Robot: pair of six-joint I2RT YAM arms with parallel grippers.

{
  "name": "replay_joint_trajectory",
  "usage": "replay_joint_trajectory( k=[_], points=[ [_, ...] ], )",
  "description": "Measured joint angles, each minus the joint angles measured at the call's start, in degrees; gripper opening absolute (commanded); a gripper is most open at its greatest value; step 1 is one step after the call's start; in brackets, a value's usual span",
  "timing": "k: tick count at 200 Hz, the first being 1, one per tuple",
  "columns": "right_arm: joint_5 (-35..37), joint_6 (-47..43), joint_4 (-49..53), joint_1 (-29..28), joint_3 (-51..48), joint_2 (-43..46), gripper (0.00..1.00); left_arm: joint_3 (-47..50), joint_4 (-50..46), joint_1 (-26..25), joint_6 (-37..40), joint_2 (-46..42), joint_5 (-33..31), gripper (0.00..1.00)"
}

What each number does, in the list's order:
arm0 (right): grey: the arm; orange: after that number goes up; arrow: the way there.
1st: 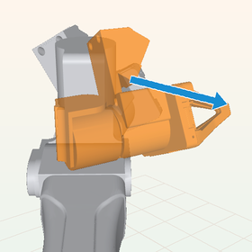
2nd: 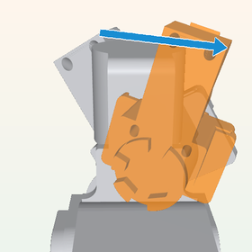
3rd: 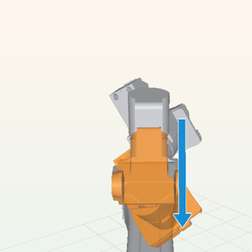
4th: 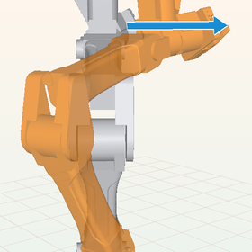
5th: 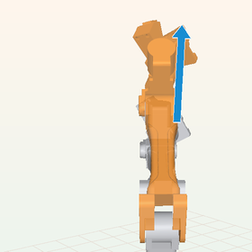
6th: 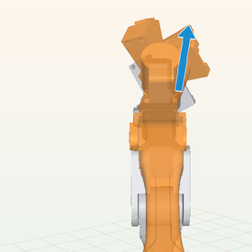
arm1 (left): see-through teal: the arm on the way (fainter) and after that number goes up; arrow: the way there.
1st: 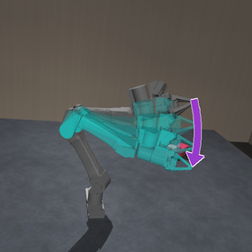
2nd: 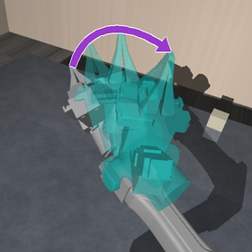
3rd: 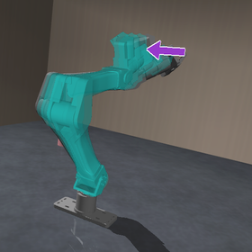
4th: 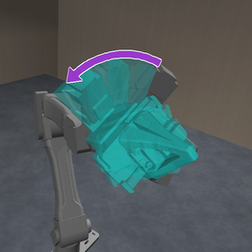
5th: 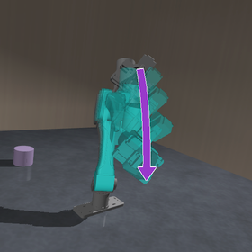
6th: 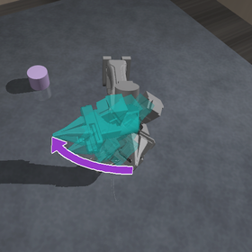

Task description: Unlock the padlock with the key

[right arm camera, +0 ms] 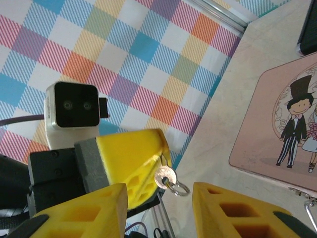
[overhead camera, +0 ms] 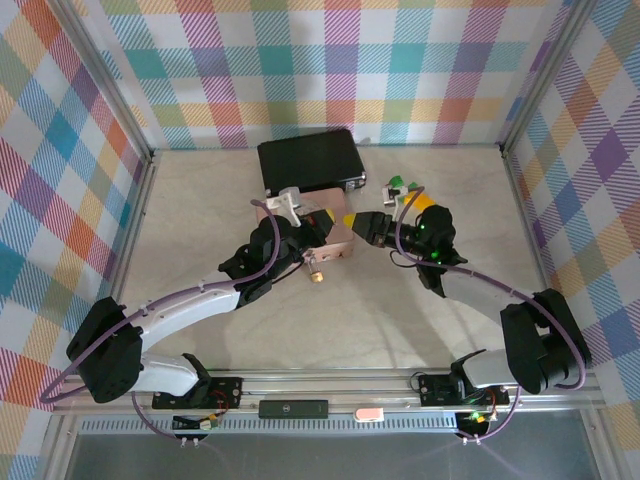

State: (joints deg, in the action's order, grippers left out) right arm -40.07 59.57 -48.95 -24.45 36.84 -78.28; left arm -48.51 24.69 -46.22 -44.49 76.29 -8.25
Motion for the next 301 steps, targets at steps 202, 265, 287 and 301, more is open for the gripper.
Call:
replay_joint_trajectory(
  k=[202, 265, 287, 301],
  points=[
    [-2.49, 6.51, -12.66, -2.27, 0.24, -5.49, 0.26, 3.06, 5.73, -1.77, -2.64, -2.56, -0.22, 0.00],
    [-2.56, 11.87, -21.77, -2.60, 0.13, -9.70, 0.13, 4.50, 7.98, -2.10, -3.21, -2.54, -1.97, 0.00],
    [-1.68, 13.75, -25.05, -2.64, -0.94, -10.62, 0.12, 4.83, 8.79, -2.43, -3.54, -2.10, -2.62, 0.00],
    [-1.14, 14.69, -26.25, -2.64, -1.55, -11.02, 0.14, 4.83, 9.03, -2.47, -3.56, -1.62, -2.78, 0.00]
  ],
)
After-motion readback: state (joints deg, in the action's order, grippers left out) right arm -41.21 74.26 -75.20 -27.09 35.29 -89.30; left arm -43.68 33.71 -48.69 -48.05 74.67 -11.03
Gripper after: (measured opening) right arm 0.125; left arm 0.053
